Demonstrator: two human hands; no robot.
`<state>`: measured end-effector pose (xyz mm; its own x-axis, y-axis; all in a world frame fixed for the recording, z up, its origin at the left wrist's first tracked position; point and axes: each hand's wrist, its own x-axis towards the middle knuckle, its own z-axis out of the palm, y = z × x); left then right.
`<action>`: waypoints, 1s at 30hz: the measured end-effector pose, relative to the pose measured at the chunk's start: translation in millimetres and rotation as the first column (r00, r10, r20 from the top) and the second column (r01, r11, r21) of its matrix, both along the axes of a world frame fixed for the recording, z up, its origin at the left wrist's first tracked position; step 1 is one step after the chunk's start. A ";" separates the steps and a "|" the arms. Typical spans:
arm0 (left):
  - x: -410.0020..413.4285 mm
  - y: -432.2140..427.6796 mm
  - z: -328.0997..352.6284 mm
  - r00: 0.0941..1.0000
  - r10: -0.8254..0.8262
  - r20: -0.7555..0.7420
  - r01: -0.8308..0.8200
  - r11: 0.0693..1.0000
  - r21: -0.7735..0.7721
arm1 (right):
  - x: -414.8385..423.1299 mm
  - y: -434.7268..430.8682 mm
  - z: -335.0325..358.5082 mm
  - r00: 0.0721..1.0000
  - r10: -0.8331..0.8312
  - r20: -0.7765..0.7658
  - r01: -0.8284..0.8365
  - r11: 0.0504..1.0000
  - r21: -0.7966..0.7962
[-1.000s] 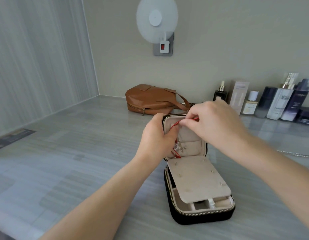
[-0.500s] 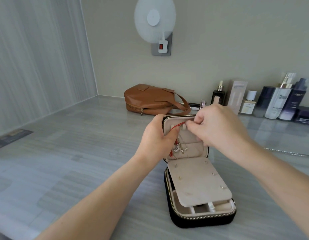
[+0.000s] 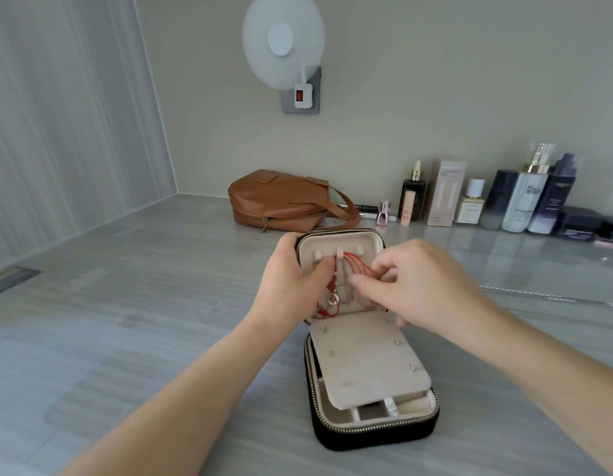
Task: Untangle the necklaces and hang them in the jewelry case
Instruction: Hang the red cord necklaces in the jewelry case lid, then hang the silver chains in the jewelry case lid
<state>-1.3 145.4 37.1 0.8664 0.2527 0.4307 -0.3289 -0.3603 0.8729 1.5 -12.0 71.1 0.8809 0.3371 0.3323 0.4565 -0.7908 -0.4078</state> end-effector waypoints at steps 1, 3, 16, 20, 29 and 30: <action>0.2 0.3 -0.4 1.000 0.000 -0.004 0.000 1.000 0.004 | -1.7 -6.9 4.1 1.000 0.009 -0.009 -0.009 0.999 0.033; -0.9 0.0 0.5 1.000 0.005 -0.020 -0.005 1.000 -0.001 | -0.3 -28.8 13.8 1.000 -0.013 -0.014 0.014 0.995 0.099; 1.3 -9.0 19.0 0.983 0.177 0.048 -0.184 0.947 0.262 | 63.8 -198.5 -32.4 0.935 -0.220 -0.278 0.135 0.946 -0.296; -4.7 -24.2 30.9 0.965 0.180 0.190 -0.251 0.839 0.483 | 84.9 -199.3 -40.2 0.939 -0.234 -0.253 0.164 0.949 -0.270; -5.0 -97.3 37.8 0.967 -0.130 0.218 -0.077 0.669 0.740 | 75.2 -185.4 -33.7 0.961 -0.188 -0.203 0.040 0.821 -0.569; -1.9 -110.6 34.6 0.978 -0.168 0.127 0.005 0.621 0.784 | 70.8 -183.7 -32.9 0.967 -0.174 -0.187 0.024 0.790 -0.612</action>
